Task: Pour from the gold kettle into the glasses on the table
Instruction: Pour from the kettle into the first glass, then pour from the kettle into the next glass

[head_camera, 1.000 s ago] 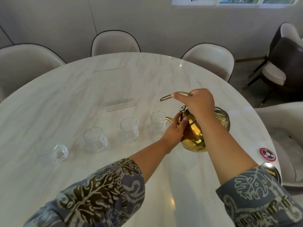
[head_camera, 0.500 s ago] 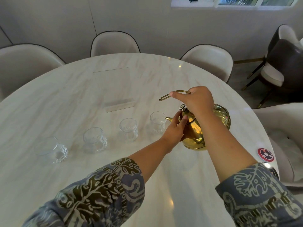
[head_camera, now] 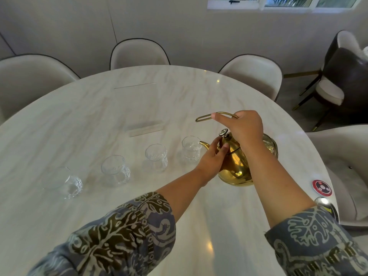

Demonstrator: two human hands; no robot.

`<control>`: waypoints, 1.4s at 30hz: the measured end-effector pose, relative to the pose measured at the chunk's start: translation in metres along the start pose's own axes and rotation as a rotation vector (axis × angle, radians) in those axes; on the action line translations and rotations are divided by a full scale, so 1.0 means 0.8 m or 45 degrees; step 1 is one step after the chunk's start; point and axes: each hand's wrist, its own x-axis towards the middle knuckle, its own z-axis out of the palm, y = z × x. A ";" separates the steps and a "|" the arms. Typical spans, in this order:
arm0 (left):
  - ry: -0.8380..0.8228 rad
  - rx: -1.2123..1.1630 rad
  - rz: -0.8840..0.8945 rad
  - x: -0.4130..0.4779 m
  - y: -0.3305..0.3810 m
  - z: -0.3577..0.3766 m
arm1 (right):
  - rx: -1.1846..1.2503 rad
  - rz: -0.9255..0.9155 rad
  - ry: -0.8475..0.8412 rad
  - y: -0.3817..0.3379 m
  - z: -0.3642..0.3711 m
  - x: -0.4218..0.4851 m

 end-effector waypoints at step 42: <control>-0.025 0.855 0.222 -0.136 -0.054 -0.108 | 0.830 0.293 0.095 -0.026 0.041 -0.149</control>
